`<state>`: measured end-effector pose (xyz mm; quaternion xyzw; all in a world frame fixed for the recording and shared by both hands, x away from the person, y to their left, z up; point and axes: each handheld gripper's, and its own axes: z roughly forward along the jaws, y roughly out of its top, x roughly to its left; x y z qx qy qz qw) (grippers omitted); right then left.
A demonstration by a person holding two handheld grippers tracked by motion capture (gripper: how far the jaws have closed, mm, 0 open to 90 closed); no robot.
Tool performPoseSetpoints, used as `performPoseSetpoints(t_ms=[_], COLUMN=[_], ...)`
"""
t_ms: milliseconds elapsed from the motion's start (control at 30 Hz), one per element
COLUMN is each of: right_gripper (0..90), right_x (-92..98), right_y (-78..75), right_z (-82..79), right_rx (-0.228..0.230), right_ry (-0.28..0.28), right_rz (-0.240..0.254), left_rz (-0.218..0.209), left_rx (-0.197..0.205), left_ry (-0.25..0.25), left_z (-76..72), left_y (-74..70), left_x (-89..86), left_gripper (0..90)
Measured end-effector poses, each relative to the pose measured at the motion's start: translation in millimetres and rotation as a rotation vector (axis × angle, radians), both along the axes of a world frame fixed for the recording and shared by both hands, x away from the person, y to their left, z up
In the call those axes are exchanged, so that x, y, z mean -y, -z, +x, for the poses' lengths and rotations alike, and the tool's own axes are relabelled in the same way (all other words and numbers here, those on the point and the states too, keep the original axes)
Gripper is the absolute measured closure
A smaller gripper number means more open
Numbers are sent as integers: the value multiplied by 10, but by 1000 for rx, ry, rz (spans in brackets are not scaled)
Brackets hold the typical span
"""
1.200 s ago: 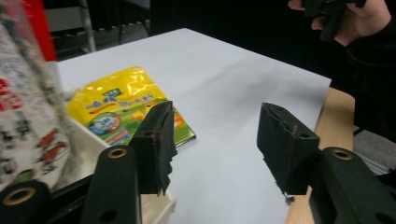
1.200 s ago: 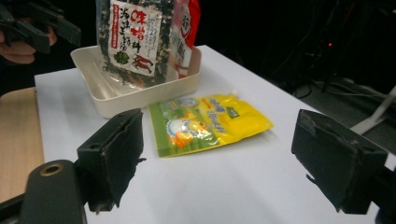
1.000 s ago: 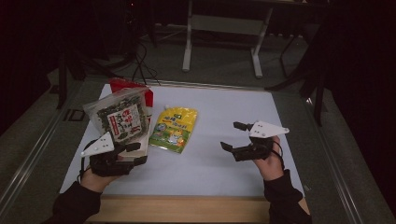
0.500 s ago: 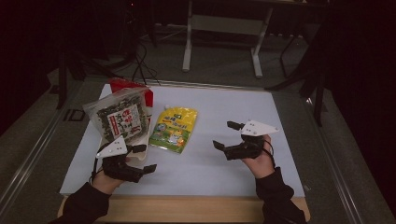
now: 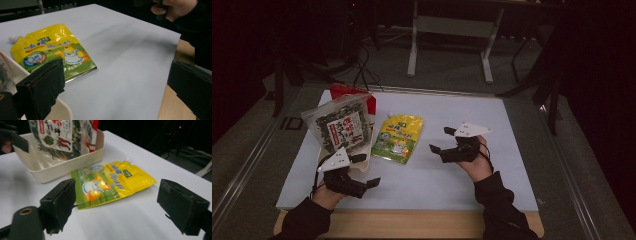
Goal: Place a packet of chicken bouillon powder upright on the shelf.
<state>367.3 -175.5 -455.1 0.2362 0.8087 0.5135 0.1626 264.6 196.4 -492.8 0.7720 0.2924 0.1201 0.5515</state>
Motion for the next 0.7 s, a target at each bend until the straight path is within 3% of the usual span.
performPoseSetpoints(t_ms=[300,700], right_gripper=[296,317], right_x=[-134,-367], right_y=[161,440], right_z=[371,810], right_rx=[-81,-224], right_ry=[35,81], right_rz=[-4,-33], left_rz=[16,13], left_rx=[10,5], left_ry=[16,19], left_z=[-37,-68], left_y=[35,48], left_x=[46,47], left_gripper=[20,20])
